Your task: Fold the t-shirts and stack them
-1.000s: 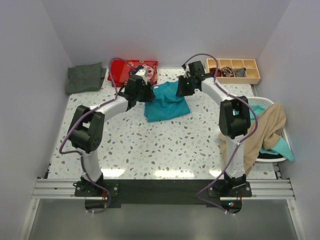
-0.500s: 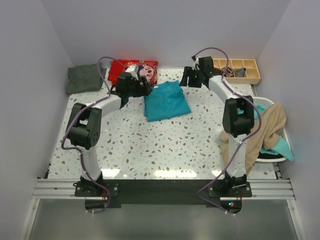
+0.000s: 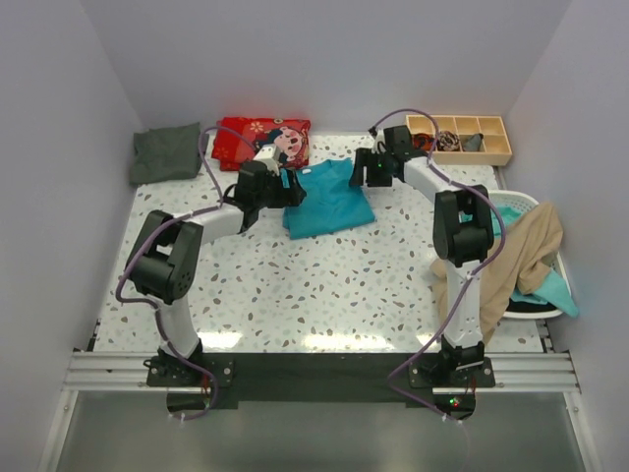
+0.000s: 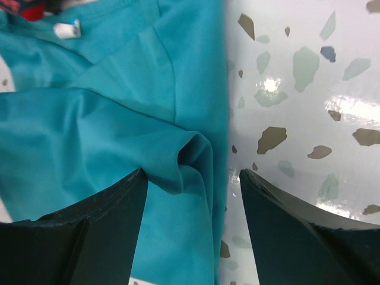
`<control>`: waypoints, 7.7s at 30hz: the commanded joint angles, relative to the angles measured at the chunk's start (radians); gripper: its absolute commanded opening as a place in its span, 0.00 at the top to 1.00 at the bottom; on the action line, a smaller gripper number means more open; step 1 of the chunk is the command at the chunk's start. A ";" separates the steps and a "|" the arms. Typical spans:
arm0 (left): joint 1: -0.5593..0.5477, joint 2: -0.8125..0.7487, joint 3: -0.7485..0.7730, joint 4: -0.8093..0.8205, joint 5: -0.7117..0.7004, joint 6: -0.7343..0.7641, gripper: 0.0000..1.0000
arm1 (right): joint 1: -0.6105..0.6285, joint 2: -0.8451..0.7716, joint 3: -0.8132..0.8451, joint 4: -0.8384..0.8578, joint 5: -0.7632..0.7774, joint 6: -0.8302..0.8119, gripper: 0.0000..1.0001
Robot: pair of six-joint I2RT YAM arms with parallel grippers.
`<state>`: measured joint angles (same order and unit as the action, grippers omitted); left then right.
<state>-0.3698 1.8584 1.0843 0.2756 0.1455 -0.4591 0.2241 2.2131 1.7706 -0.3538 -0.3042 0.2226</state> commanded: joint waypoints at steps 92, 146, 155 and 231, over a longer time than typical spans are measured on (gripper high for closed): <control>0.034 0.248 0.301 0.280 0.232 -0.137 0.14 | 0.060 0.197 0.377 0.138 -0.210 -0.022 0.21; -0.116 -0.119 -0.109 0.040 0.063 0.054 0.14 | 0.262 -0.435 -0.557 0.076 0.253 -0.048 0.20; -0.048 -0.013 -0.123 0.126 0.092 0.063 0.14 | 0.156 -0.323 -0.565 0.121 0.226 -0.034 0.20; -0.185 -0.837 -0.581 -0.088 -0.194 -0.085 0.13 | 0.458 -0.613 -0.743 0.192 -0.091 0.195 0.23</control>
<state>-0.5522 1.1137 0.4648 0.2356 0.1169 -0.5571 0.6483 1.5562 0.9810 -0.2760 -0.3077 0.3828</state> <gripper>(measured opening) 0.867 0.774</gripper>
